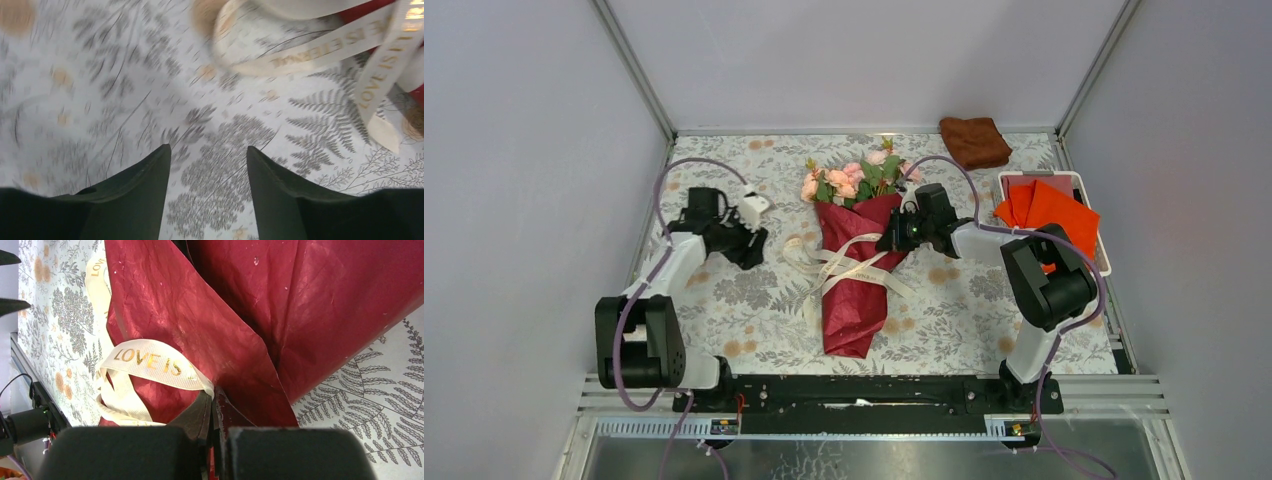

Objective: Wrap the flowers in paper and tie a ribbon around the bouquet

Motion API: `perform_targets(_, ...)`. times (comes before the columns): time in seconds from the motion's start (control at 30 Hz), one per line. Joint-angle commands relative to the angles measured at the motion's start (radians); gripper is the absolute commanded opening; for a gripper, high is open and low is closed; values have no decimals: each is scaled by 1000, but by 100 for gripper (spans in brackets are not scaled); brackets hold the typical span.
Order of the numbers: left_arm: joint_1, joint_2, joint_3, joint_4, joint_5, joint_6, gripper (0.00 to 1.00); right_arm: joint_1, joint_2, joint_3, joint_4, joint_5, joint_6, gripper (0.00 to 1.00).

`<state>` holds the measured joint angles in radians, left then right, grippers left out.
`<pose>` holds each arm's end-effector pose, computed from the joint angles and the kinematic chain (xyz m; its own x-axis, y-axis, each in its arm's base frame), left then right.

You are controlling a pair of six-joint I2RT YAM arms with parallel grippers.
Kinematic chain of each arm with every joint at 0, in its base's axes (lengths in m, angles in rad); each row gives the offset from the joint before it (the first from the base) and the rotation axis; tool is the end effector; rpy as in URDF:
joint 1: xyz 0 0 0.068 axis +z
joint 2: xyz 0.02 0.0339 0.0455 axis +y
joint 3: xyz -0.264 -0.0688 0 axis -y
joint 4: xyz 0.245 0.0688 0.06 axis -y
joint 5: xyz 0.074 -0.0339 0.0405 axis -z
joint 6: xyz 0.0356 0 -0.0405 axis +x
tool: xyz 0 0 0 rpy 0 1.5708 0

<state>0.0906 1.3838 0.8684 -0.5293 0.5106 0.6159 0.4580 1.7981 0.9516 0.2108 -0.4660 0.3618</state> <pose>0.2669 0.0068 0.2135 -0.6074 0.4509 -0.6540 0.6326 0.7725 -0.0549 0.3265 0.1788 0.1641 -0.7527 -0.0185 -0.6581 -0.4842 0.6928 0.5343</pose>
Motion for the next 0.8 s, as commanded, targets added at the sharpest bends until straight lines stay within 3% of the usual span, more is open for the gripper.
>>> perform_targets(0.0,-167,9,52,132,-87,112,67,8,-49,47,-5,-36,-8,0)
perform_targets(0.27,-295,392,337,83,-115,89,76,8,-88,58,-20,-58,16,0)
perform_targets(0.5,-347,525,360,14,-177,170,73,8,-113,67,-61,-47,2,0)
perform_targets(0.6,-347,507,338,14,-184,173,53,8,-114,63,-60,-44,0,0)
perform_targets(0.73,-341,430,287,26,-228,162,1,8,-104,59,-65,-28,-5,0)
perform_targets(0.77,-327,405,280,33,-229,129,0,7,-101,59,-68,-26,-8,0)
